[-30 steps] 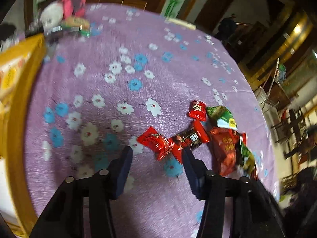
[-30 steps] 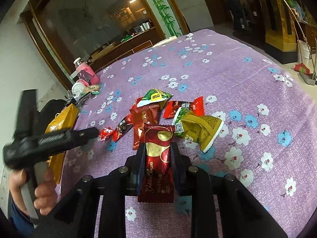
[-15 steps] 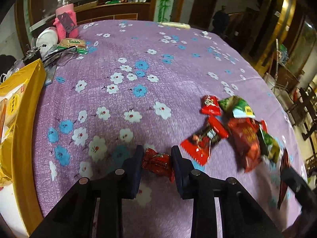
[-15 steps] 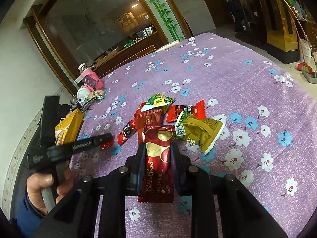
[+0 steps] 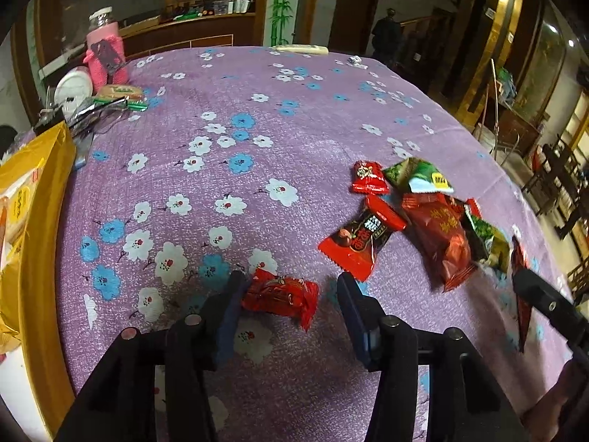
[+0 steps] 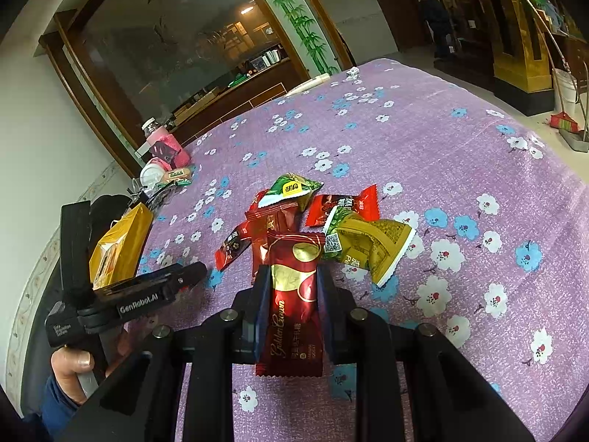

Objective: Organize snacks
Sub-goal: 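Grasp a small red candy with left tool while right tool grasps dark red bar, then carry the red candy and dark red bar over the white box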

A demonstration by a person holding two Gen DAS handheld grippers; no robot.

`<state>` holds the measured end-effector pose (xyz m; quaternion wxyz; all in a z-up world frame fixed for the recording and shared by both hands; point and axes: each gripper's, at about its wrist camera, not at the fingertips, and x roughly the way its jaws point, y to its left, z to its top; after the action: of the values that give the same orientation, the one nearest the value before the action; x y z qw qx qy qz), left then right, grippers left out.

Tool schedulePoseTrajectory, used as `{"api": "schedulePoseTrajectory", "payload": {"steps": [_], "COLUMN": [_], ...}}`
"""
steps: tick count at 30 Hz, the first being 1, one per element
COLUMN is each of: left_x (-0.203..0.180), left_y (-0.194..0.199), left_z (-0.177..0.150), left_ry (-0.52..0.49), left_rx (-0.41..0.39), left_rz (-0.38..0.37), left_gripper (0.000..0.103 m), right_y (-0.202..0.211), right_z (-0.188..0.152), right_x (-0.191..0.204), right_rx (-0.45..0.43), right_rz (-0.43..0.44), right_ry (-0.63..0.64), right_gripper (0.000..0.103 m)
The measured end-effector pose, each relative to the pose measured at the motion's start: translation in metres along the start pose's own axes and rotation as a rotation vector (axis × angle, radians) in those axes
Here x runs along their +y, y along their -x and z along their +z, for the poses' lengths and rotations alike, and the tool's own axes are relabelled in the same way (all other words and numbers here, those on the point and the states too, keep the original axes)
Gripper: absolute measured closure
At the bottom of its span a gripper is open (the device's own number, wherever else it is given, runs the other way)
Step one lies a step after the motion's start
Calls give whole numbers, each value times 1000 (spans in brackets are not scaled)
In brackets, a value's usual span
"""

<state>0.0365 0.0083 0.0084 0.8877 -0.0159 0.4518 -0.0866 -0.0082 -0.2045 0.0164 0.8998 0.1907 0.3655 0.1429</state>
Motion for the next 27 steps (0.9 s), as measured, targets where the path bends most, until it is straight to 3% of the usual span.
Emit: {"api": "schedulePoseTrajectory", "payload": {"steps": [2, 8, 17, 27], "left_x": [-3, -3, 6, -3], "left_y": [0, 6, 16, 29], "left_z": [-2, -8, -2, -2], "left_ry": [-27, -58, -3, -22], "left_rx": [-4, -18, -91, -136], "left_rz": [38, 66, -11, -18], "left_gripper": [69, 83, 84, 84], "right_y": [0, 0, 1, 3], "right_z": [0, 0, 0, 1], "right_x": [0, -1, -1, 1], "right_rx": [1, -3, -5, -18], "right_rz": [1, 2, 6, -12], "right_ry": [0, -5, -4, -3], "right_gripper": [80, 80, 80, 80]}}
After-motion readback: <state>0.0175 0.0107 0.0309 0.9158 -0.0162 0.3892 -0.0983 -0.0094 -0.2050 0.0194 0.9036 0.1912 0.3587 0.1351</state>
